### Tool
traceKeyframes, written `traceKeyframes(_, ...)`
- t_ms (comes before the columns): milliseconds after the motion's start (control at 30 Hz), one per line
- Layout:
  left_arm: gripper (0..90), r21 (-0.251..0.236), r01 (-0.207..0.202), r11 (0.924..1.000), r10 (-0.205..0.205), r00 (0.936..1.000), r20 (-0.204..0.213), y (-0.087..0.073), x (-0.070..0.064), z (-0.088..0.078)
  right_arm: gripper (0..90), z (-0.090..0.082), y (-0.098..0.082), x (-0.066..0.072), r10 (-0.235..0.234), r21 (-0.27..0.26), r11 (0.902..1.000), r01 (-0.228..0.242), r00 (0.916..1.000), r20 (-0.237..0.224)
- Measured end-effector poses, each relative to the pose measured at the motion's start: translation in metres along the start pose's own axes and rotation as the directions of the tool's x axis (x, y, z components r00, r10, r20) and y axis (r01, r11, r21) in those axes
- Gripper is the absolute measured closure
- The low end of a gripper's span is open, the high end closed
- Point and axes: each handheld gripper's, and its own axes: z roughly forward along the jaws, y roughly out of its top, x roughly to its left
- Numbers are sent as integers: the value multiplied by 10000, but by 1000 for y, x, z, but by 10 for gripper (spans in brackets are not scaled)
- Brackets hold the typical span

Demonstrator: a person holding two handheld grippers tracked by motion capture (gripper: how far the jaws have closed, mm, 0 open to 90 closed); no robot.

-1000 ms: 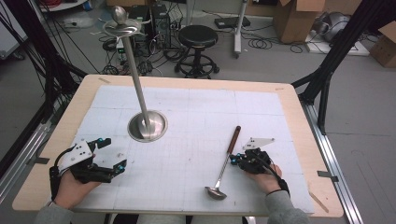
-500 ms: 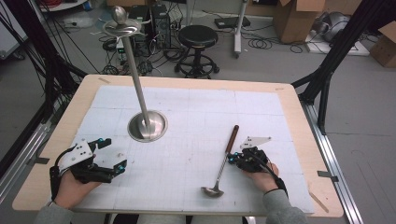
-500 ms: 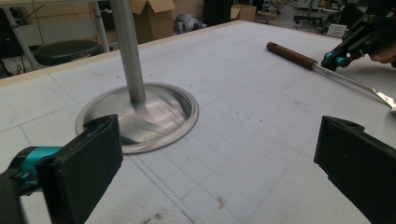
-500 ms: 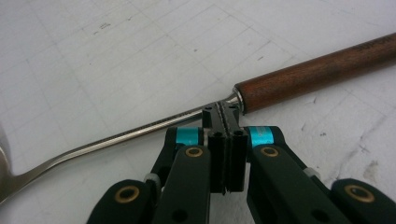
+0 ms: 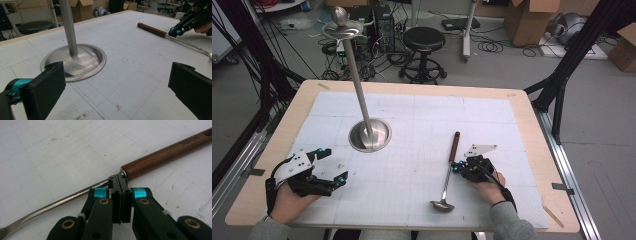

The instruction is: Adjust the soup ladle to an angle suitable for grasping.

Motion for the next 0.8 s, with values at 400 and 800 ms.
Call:
traceKeyframes(400,17,-1,24,10000,-24,10000,-16,-1,0,-2,900,12,9,-2,-153,-111,9998,150,9994,-305)
traceKeyframes(800,17,25,60,10000,-60,9999,-124,-2,0,-5,900,28,24,4,-688,-107,9976,683,9960,-567)
